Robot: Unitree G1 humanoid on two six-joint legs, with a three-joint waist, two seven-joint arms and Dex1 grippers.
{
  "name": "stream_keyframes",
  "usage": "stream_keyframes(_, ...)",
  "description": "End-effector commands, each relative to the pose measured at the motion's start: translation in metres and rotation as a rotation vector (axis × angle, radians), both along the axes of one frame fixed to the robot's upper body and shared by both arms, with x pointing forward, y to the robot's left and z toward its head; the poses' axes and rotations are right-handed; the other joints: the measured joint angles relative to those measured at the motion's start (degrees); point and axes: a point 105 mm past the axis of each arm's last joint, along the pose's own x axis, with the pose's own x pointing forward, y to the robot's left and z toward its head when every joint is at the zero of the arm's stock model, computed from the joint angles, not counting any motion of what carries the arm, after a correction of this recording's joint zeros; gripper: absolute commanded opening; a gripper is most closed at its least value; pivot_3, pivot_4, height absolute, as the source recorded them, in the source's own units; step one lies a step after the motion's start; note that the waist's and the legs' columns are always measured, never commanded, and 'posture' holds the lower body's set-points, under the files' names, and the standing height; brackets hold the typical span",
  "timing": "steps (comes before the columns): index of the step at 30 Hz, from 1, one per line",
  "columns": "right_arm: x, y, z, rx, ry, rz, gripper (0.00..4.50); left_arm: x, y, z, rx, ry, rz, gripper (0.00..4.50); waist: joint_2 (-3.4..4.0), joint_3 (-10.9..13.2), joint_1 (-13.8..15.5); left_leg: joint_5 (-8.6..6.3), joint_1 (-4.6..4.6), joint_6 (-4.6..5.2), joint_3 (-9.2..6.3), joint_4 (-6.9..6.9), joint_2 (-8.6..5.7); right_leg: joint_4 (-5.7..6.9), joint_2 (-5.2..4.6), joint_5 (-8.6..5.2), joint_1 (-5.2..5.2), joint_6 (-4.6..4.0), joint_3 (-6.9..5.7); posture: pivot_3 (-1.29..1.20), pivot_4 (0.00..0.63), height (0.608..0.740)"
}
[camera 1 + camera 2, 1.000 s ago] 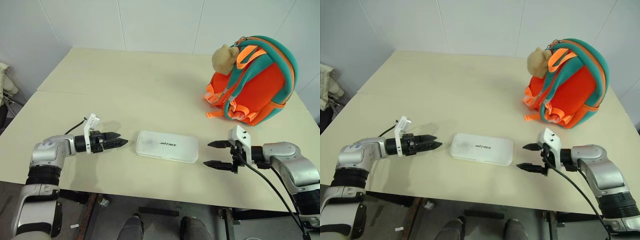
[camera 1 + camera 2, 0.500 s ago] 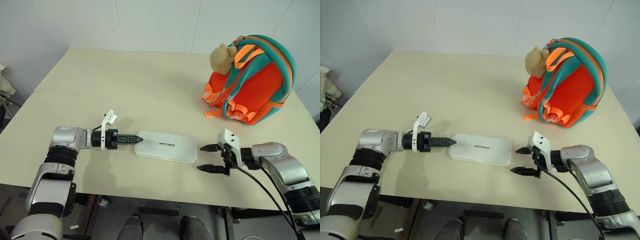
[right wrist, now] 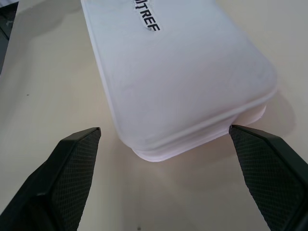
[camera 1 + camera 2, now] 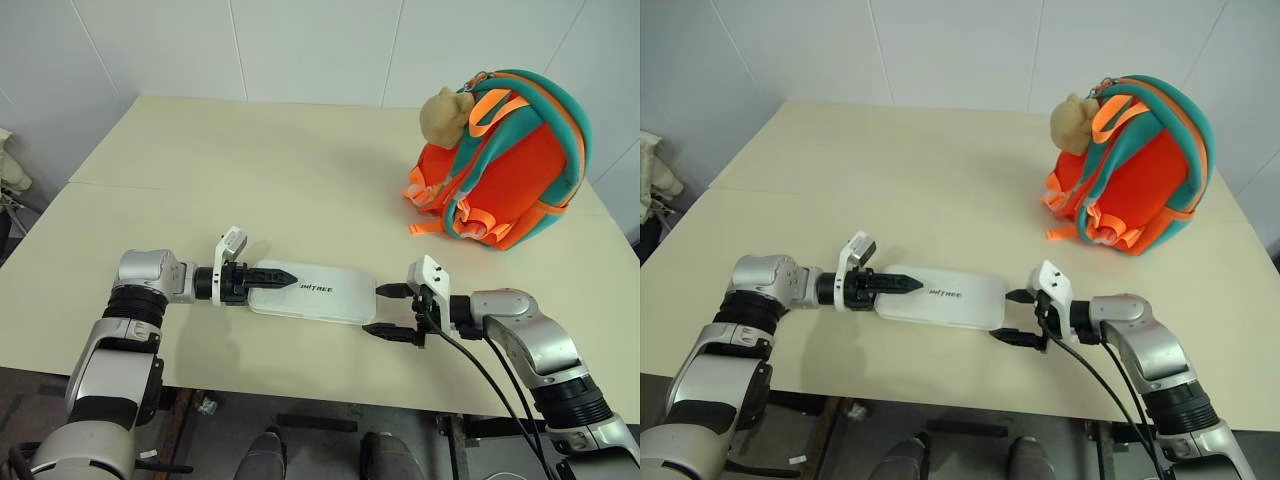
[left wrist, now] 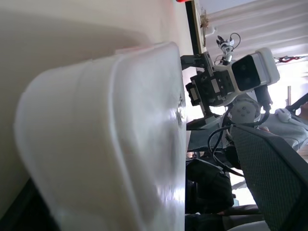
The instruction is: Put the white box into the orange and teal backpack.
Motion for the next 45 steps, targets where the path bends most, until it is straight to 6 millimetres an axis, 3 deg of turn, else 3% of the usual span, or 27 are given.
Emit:
stream_keyframes(1, 0.001, -0.008, 0.003, -0.022, -0.041, -0.02, 4.5, -0.002, 0.0, 0.004, -0.031, 0.003, -0.004, 4.46, 0.0, 0.0, 0.0, 0.0, 0.0, 0.0, 0.0, 0.0, 0.0, 0.0, 0.0, 0.0, 0.0, 0.0, 0.0, 0.0, 0.15, 0.74)
stream_keyframes(2, 0.003, -0.012, 0.003, -0.032, -0.048, -0.033, 4.5, -0.002, 0.001, 0.001, -0.026, 0.009, -0.003, 4.46, 0.0, 0.0, 0.0, 0.0, 0.0, 0.0, 0.0, 0.0, 0.0, 0.0, 0.0, 0.0, 0.0, 0.0, 0.0, 0.0, 0.15, 0.74)
stream_keyframes(5, 0.005, -0.023, 0.003, -0.054, -0.064, -0.069, 4.5, -0.005, 0.0, -0.004, -0.023, 0.015, -0.015, 3.83, 0.0, 0.0, 0.0, 0.0, 0.0, 0.0, 0.0, 0.0, 0.0, -0.01, 0.0, 0.0, 0.0, 0.0, 0.01, 0.0, 0.15, 0.74)
stream_keyframes(13, 0.006, -0.042, 0.021, 0.002, -0.106, -0.171, 4.5, -0.023, -0.003, -0.015, 0.001, -0.02, -0.092, 1.3, 0.0, 0.0, 0.1, 0.0, 0.01, -0.01, 0.03, -0.01, 0.0, -0.01, 0.0, 0.0, 0.0, 0.0, 0.07, 0.0, 0.15, 0.74)
stream_keyframes(16, 0.005, -0.048, 0.031, 0.035, -0.136, -0.238, 4.5, -0.02, 0.001, -0.011, -0.019, -0.054, -0.057, 1.21, 0.0, 0.0, 0.1, 0.0, 0.01, 0.0, 0.03, 0.03, 0.0, 0.01, 0.0, 0.0, 0.0, -0.01, 0.07, 0.0, 0.15, 0.74)
stream_keyframes(21, 0.024, -0.098, 0.067, 0.073, -0.279, -0.541, 4.5, -0.009, 0.016, 0.002, -0.043, -0.177, 0.07, 1.21, 0.0, 0.0, 0.0, -0.01, -0.02, 0.02, 0.03, 0.09, 0.0, -0.03, 0.0, 0.02, 0.0, -0.01, 0.09, 0.0, 0.15, 0.74)
stream_keyframes(25, 0.053, -0.135, 0.095, 0.077, -0.364, -0.748, 4.5, -0.005, 0.029, 0.008, -0.04, -0.228, 0.154, 1.21, 0.0, 0.0, -0.4, 0.01, 0.06, 0.03, 0.13, 0.09, 0.01, -0.02, 0.0, 0.05, -0.01, -0.05, 0.14, 0.0, 0.15, 0.74)
stream_keyframes(27, 0.073, -0.142, 0.109, 0.094, -0.388, -0.812, 4.5, -0.003, 0.035, 0.011, -0.04, -0.242, 0.189, 1.21, 0.0, 0.0, -0.7, 0.04, 0.08, 0.05, 0.14, 0.1, 0.01, -0.03, 0.0, 0.06, 0.0, -0.08, 0.17, 0.0, 0.15, 0.74)
stream_keyframes(31, 0.109, -0.122, 0.129, 0.203, -0.379, -0.808, 4.5, -0.005, 0.037, 0.009, -0.009, -0.268, 0.204, 1.21, 0.0, 0.0, -1.7, 0.09, 0.1, 0.11, 0.2, 0.08, 0.01, -0.05, 0.0, 0.12, -0.02, -0.07, 0.28, 0.0, 0.15, 0.74)
stream_keyframes(35, 0.137, -0.085, 0.123, 0.229, -0.359, -0.732, 4.5, -0.015, 0.034, 0.002, 0.022, -0.284, 0.188, 1.21, -0.01, 0.0, -1.9, 0.11, 0.29, 0.04, 0.29, -0.18, 0.01, 0.02, 0.03, 0.17, -0.01, -0.02, 0.48, 0.0, 0.15, 0.74)
stream_keyframes(41, 0.157, -0.055, 0.132, 0.322, -0.326, -0.693, 4.5, -0.03, 0.045, 0.001, 0.011, -0.299, 0.23, 1.21, -0.01, 0.0, -1.7, 0.23, 0.16, -0.18, 0.41, -0.37, 0.0, -0.09, 0.03, 0.14, -0.08, 0.03, 0.58, 0.0, 0.15, 0.74)
stream_keyframes(45, 0.165, -0.055, 0.138, 0.287, -0.412, -0.745, 4.32, -0.031, 0.053, 0.0, 0.014, -0.315, 0.281, 1.21, -0.01, 0.0, -1.9, 0.19, 0.18, -0.21, 0.47, -0.42, 0.01, -0.23, 0.04, 0.13, -0.09, 0.05, 0.62, 0.0, 0.15, 0.74)
